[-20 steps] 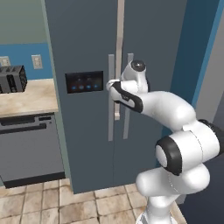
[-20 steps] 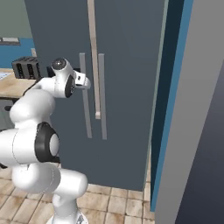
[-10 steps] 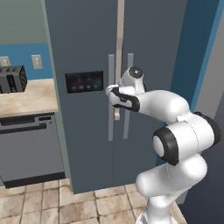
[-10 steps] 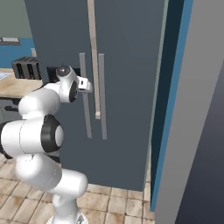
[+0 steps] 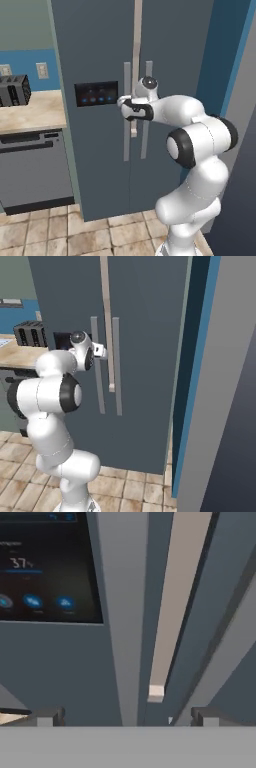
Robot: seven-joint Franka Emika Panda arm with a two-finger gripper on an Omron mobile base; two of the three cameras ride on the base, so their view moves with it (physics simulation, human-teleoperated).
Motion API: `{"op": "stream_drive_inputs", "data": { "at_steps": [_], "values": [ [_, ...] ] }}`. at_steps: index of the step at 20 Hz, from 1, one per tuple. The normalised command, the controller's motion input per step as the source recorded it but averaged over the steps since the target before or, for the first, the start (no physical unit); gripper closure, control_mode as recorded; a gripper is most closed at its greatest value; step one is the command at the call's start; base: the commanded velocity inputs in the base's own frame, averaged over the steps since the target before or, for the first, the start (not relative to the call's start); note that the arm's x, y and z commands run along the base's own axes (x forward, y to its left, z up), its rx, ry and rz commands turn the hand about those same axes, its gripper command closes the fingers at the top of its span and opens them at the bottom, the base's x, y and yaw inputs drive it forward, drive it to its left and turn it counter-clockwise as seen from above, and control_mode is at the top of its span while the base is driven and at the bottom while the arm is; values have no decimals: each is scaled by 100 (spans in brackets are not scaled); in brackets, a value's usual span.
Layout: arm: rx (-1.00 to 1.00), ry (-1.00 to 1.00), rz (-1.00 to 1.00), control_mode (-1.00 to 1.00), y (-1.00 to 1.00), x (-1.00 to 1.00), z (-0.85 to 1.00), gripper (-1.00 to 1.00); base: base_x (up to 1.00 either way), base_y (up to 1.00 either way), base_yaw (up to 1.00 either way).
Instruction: Take the lemon wedge from the fridge and place it on the plate with fish on the dining counter.
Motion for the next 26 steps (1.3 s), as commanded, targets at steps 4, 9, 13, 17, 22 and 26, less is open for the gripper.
{"op": "stream_drive_inputs", "data": {
  "at_steps": [4, 9, 13, 17, 22, 26],
  "values": [
    [0, 0, 0, -100, 21, 58, -14, -100, 0, 0, 0],
    [0, 0, 0, -100, 9, 50, -24, -100, 0, 0, 0],
    [0, 0, 0, -100, 4, 52, -25, -100, 0, 0, 0],
    [0, 0, 0, -100, 3, 55, -19, -100, 0, 0, 0],
    [0, 0, 0, -100, 0, 53, -13, -100, 0, 0, 0],
    [0, 0, 0, -100, 0, 56, -14, -100, 0, 0, 0]
  ]
}}
